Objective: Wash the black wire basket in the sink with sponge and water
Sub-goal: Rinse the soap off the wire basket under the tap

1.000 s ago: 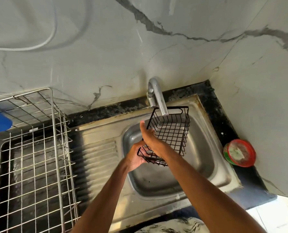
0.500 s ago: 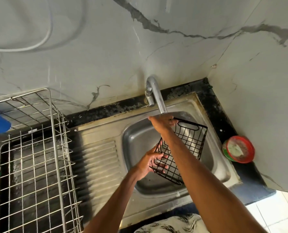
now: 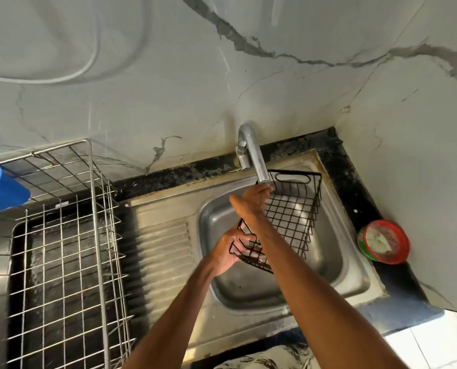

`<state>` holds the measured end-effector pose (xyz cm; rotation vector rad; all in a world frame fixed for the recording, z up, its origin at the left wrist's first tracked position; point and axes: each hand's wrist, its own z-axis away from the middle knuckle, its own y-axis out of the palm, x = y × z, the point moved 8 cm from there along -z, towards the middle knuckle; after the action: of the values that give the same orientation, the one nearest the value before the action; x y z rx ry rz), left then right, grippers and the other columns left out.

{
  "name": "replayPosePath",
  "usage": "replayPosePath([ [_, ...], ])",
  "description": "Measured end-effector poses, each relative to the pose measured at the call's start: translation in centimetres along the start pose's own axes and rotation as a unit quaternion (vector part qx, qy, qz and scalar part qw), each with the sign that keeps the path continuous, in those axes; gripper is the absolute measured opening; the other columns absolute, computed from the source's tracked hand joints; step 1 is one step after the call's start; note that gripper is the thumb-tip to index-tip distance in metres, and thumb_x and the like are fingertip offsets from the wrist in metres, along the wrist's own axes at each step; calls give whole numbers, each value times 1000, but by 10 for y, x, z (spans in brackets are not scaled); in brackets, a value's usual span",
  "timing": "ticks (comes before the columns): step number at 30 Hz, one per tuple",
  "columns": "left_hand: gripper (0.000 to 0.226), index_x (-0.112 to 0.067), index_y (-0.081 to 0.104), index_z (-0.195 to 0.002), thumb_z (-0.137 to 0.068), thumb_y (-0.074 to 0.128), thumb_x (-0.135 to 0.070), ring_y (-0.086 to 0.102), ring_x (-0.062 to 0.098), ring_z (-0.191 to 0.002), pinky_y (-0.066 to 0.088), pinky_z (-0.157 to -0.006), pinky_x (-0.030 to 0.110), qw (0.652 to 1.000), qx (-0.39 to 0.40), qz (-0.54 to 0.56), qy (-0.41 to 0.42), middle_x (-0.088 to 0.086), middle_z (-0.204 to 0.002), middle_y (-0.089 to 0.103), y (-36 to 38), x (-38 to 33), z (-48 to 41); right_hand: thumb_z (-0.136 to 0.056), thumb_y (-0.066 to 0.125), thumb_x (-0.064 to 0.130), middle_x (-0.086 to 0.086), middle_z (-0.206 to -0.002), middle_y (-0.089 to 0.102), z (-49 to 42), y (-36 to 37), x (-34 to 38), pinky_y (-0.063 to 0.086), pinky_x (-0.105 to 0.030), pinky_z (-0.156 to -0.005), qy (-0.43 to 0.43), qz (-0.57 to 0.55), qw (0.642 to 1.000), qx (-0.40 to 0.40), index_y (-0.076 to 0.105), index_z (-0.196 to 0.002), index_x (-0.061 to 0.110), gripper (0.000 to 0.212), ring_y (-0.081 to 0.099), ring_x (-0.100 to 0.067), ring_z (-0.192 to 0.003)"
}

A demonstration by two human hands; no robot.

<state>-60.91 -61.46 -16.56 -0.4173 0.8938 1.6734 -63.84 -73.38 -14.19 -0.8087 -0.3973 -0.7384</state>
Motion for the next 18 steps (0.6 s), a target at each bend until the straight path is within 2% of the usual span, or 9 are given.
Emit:
replayPosePath([
  [2, 33, -10, 55, -122, -98, 34, -2, 69, 12, -54, 54, -53, 22, 1000, -11, -16, -14, 2, -64, 72, -2, 11, -1, -89, 68, 28, -30, -161, -20, 0, -9, -2, 1, -44, -126, 5, 0, 1000, -17, -19, -151, -11, 113, -12, -43, -152],
  [4, 48, -14, 52, -140, -95, 38, -8, 75, 21, -73, 59, -69, 34, 1000, 16, -5, -16, 5, -87, 77, -1, 14, -1, -86, 67, 23, -30, -162, -2, 6, -6, -8, 16, -48, -126, 2, 8, 1000, -1, -8, -152, -10, 106, 7, -46, -151],
  [5, 51, -10, 52, -141, -90, 46, -19, 74, 23, -77, 58, -74, 37, 1000, 6, -1, -10, 5, -89, 77, -7, 15, -3, -85, 66, 27, -28, -159, 9, 13, -2, -12, 28, -49, -121, -1, 5, 1000, 13, -2, -151, -9, 101, 20, -46, -147],
  [7, 71, -4, 56, -134, -78, 64, -47, 71, 24, -92, 56, -79, 35, 1000, -10, -13, 1, 6, -98, 77, -14, 16, -5, -88, 62, 45, -24, -150, 22, 31, 17, -24, 43, -49, -110, 1, 1, 998, 66, 5, -150, -5, 98, 37, -42, -137],
  [9, 73, -14, 51, -144, -91, 47, -64, 68, 17, -113, 57, -85, 30, 999, -15, -32, 18, 1, -123, 74, -15, 12, -2, -80, 44, 81, -30, -138, 34, 51, 33, -35, 48, -52, -104, 16, 16, 994, 111, 15, -150, -4, 114, 49, -40, -126],
  [11, 64, -12, 51, -142, -101, 27, -55, 70, 12, -104, 56, -78, 25, 998, -30, -40, 26, -3, -113, 77, -19, 7, 2, -75, 24, 94, -30, -121, 55, 61, 39, -42, 52, -49, -96, 19, 49, 989, 140, 41, -139, -4, 118, 61, -35, -112],
  [13, 70, 2, 52, -135, -98, 29, -53, 71, 15, -94, 56, -75, 27, 997, -40, -57, 37, -2, -100, 78, -23, 4, 5, -85, 15, 87, -25, -120, 65, 61, 37, -42, 52, -44, -95, 5, 45, 989, 139, 58, -126, 1, 105, 64, -34, -111],
  [16, 96, 11, 34, -148, -97, 32, -71, 70, 19, -103, 55, -85, 34, 995, -30, -79, 61, 1, -109, 76, -21, -3, 10, -74, 8, 96, -25, -141, 53, 68, 36, -43, 43, -52, -107, 9, 29, 991, 128, 41, -145, 2, 123, 53, -37, -130],
  [18, 100, 6, 34, -151, -95, 37, -76, 70, 21, -105, 56, -89, 40, 993, -27, -87, 79, 2, -111, 76, -25, -6, 9, -83, 10, 89, -24, -145, 50, 81, 35, -43, 36, -49, -113, -4, 36, 989, 140, 25, -154, 6, 110, 46, -37, -137],
])
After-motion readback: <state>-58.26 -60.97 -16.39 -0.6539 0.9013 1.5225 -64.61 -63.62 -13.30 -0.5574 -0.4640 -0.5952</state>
